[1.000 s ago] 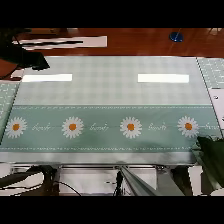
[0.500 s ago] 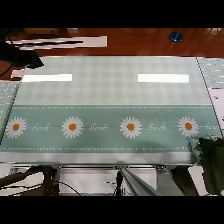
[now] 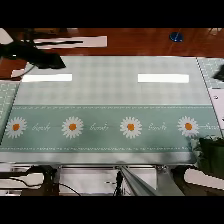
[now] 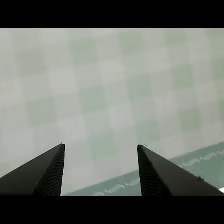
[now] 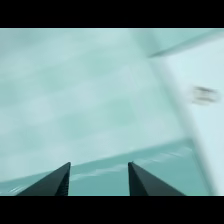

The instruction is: Fold the shirts.

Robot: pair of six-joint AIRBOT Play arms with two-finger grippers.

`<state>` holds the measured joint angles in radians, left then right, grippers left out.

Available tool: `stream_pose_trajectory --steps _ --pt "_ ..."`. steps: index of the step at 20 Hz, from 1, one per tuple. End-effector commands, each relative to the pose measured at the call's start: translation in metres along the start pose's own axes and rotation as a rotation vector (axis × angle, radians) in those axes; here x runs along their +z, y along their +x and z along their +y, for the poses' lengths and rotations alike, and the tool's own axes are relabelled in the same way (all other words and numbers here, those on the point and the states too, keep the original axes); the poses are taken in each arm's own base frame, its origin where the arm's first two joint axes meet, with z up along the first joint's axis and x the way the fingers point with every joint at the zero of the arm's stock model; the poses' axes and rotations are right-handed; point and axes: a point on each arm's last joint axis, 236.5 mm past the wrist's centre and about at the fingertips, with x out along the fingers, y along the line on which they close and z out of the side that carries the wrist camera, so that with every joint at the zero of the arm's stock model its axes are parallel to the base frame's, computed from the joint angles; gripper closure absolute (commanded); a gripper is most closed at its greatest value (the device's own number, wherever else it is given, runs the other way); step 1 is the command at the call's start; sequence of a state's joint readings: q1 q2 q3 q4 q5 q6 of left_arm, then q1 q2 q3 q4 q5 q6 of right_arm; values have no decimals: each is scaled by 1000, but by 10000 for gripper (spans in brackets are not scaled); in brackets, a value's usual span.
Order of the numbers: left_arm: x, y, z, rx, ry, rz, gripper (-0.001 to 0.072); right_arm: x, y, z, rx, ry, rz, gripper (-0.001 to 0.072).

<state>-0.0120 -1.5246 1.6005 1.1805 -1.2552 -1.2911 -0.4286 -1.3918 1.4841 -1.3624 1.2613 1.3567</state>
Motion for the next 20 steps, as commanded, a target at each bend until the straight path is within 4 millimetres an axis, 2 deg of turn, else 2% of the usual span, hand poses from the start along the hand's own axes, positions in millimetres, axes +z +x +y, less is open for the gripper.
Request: stream_pose_trajectory --steps 1,3,5,7,8,10,14,20 --pt "-58 29 -29 -4 26 281 160 -26 44 122 112 -304 171 300" --pt "-63 32 -25 101 65 308 176 -46 50 140 131 -338 249 300" --pt "-58 35 -22 167 99 291 177 -61 55 140 113 -353 317 300" --pt "-43 39 -18 205 122 229 187 -58 57 138 101 -344 306 300" --pt "-34 40 -18 208 119 192 251 -54 58 138 99 -342 289 301" --pt "-24 42 -18 212 101 143 262 -44 59 133 70 -335 246 301" --pt "-24 42 -17 212 101 144 262 -31 62 142 95 -308 185 305" --pt "-24 43 -17 212 102 145 262 -29 62 143 98 -306 180 305"
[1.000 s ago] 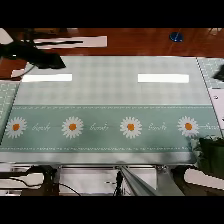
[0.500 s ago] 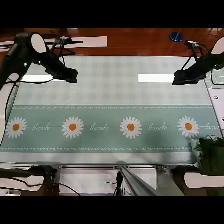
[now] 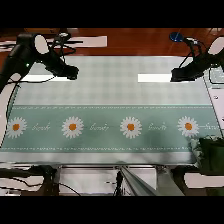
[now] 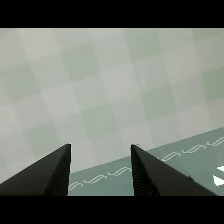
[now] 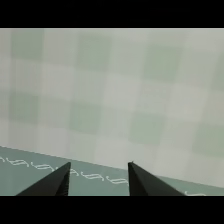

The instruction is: Fold the shirts.

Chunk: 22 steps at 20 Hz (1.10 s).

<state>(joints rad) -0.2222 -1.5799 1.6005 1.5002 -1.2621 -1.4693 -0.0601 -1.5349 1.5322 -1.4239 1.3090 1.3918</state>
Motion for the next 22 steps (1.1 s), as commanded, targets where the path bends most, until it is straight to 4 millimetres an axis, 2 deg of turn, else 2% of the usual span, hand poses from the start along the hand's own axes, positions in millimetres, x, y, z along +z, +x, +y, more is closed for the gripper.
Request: stream_pose_trajectory --steps 1,6,8,9,10,22 --pt "1 0 0 3 0 -5 262 3 0 1 2 3 -10 305" --pt "1 0 0 3 0 -4 262 3 0 1 2 3 -11 305" --pt "-8 0 -1 -1 0 36 252 3 0 1 2 3 -11 305" --pt "-9 0 -1 -2 0 41 144 3 0 1 2 3 -11 305" --pt "-9 0 -1 -2 0 40 -13 3 0 1 2 3 -12 305" --pt "-9 0 -1 -2 0 40 -13 3 0 1 2 3 -12 305"
